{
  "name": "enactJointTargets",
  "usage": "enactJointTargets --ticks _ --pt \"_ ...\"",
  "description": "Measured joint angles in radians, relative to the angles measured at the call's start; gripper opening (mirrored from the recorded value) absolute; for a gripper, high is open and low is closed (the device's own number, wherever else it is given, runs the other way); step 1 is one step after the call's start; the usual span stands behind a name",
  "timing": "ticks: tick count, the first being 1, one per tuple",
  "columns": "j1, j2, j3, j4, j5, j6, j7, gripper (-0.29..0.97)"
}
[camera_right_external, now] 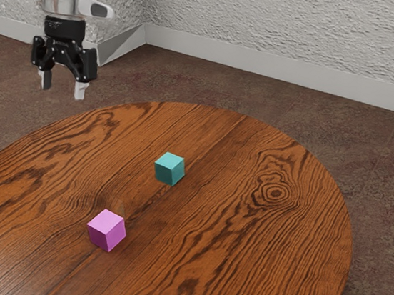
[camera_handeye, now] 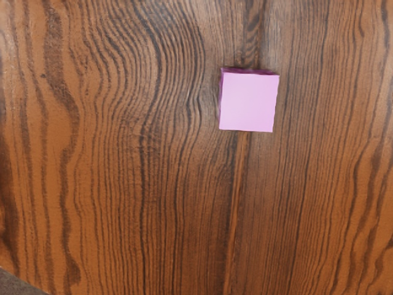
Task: Pick up the blue block with one arm, and put the blue block on the pink block with one arm
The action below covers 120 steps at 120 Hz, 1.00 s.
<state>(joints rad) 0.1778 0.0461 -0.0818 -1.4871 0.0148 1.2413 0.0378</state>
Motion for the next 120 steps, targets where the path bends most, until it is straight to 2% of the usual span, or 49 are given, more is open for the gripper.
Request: enactJointTargets --ticks 14,32,38,50,67,93,120 --pt "0.032 0.001 0.0 -0.007 0.001 0.179 0.013 0.68" --pt "0.005 0.023 -0.004 -0.004 0.019 0.306 0.026 0.68" --pt "-0.025 0.095 -0.005 0.049 0.027 0.336 0.029 0.68" --pt "-0.065 0.306 -0.002 0.221 0.035 0.382 0.034 0.68" --pt "-0.066 0.454 0.001 0.265 0.024 0.466 0.04 0.68" --pt "-0.07 0.612 0.001 0.268 0.012 0.577 0.048 0.68" --pt "-0.082 0.667 0.001 0.269 0.011 0.653 0.064 0.68"
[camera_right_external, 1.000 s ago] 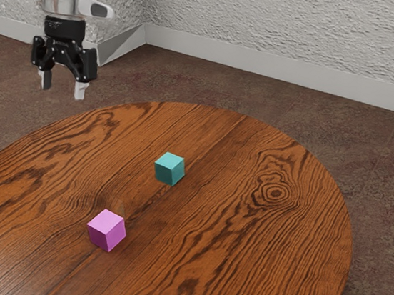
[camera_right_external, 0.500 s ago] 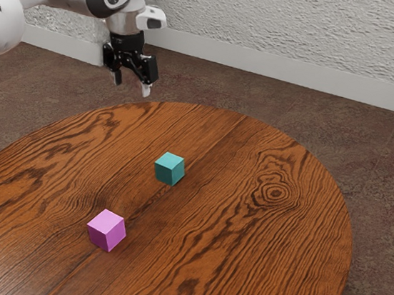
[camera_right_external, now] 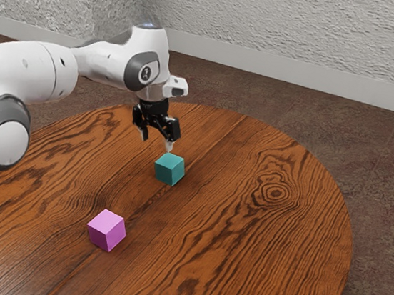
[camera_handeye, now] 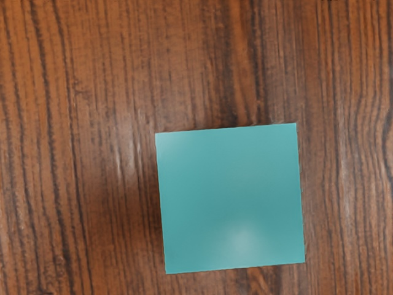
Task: Pick up the blue block with one arm, and put the blue block on the pink block with one arm
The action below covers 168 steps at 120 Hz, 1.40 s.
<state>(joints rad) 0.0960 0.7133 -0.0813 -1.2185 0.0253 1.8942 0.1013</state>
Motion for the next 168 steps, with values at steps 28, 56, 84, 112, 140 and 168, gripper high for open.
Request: enactJointTargets --ticks 28,56,84,112,140,168 --pt "-0.018 0.039 0.0 0.01 -0.002 0.048 0.013 0.68" --pt "-0.022 0.08 0.0 0.013 -0.002 0.081 0.021 0.68" --pt "-0.021 0.101 0.0 0.014 -0.005 0.102 0.027 0.68" --pt "-0.021 0.125 0.0 0.014 -0.007 0.121 0.031 0.68" --pt "-0.022 0.137 0.0 0.03 -0.012 0.134 0.033 0.51" --pt "-0.024 0.129 0.0 0.031 -0.018 0.135 0.032 0.36"
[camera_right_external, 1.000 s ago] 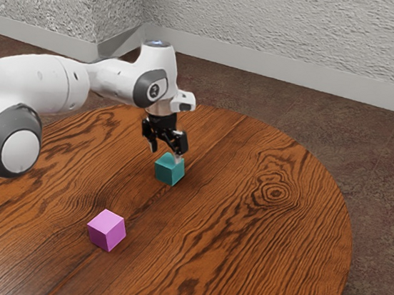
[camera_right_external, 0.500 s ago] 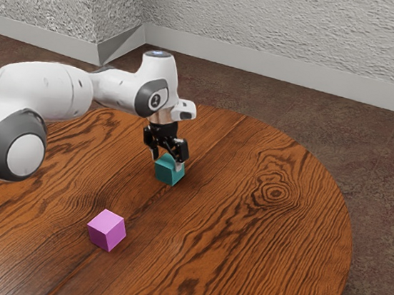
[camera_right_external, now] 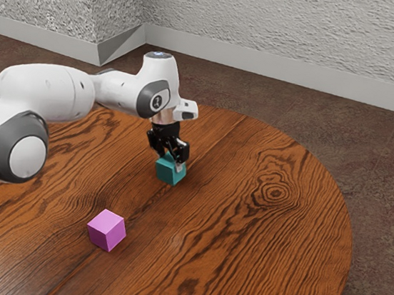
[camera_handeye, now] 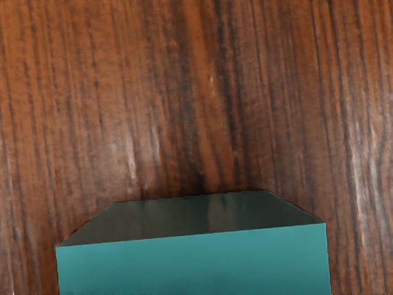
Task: Pick up the blue block with one arm, and put the blue block on the pink block with one arm
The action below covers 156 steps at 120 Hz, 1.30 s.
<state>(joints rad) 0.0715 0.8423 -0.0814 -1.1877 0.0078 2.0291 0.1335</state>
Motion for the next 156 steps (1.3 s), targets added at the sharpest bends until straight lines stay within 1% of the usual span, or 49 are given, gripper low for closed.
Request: enactJointTargets --ticks 14,25,34,45,53,69,77,98,116,142,156 --pt "0.003 -0.024 -0.001 -0.001 0.002 -0.017 -0.002 0.33" --pt "0.004 -0.108 -0.006 -0.058 0.005 -0.033 -0.004 0.32" --pt "0.01 -0.217 -0.015 -0.182 0.006 -0.035 -0.008 0.31" --pt "0.019 -0.383 -0.02 -0.407 0.005 0.0 -0.013 0.3" --pt "0.023 -0.481 -0.021 -0.539 0.005 0.032 -0.017 0.29" --pt "0.038 -0.634 -0.022 -0.762 0.0 0.108 -0.025 0.28" --pt "0.045 -0.69 -0.024 -0.848 -0.006 0.142 -0.03 0.28" --pt "0.059 -0.758 -0.025 -0.961 -0.022 0.2 -0.04 0.27" --pt "0.066 -0.843 -0.038 -1.066 -0.035 0.231 -0.049 0.27" --pt "0.06 -0.919 -0.051 -1.168 -0.051 0.257 -0.06 0.27" --pt "0.057 -0.935 -0.053 -1.198 -0.056 0.265 -0.065 0.27"
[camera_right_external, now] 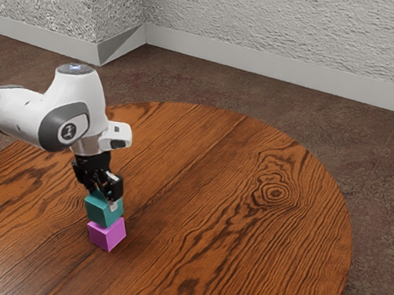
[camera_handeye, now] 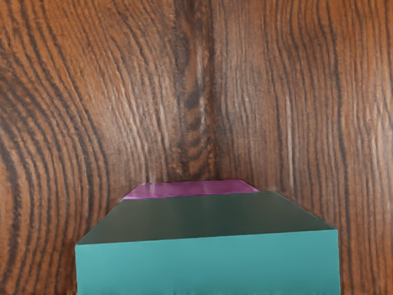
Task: Pick up the blue block with one arm, and put the blue block on the pink block with one arm
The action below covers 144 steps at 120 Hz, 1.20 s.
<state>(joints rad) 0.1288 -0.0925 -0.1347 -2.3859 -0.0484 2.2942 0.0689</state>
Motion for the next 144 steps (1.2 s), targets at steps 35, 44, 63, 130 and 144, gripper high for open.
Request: enactJointTargets --ticks 35,44,63,130,144 --pt "0.015 0.0 0.0 -0.004 -0.002 0.009 -0.009 0.27" --pt "0.017 0.001 -0.001 -0.004 -0.006 0.01 -0.007 0.35" --pt "0.016 0.001 -0.01 -0.004 -0.017 0.011 0.003 0.48" --pt "0.018 -0.111 -0.037 0.012 -0.017 -0.017 0.03 0.67" --pt "0.018 -0.111 -0.037 0.012 -0.016 -0.02 0.034 0.67"
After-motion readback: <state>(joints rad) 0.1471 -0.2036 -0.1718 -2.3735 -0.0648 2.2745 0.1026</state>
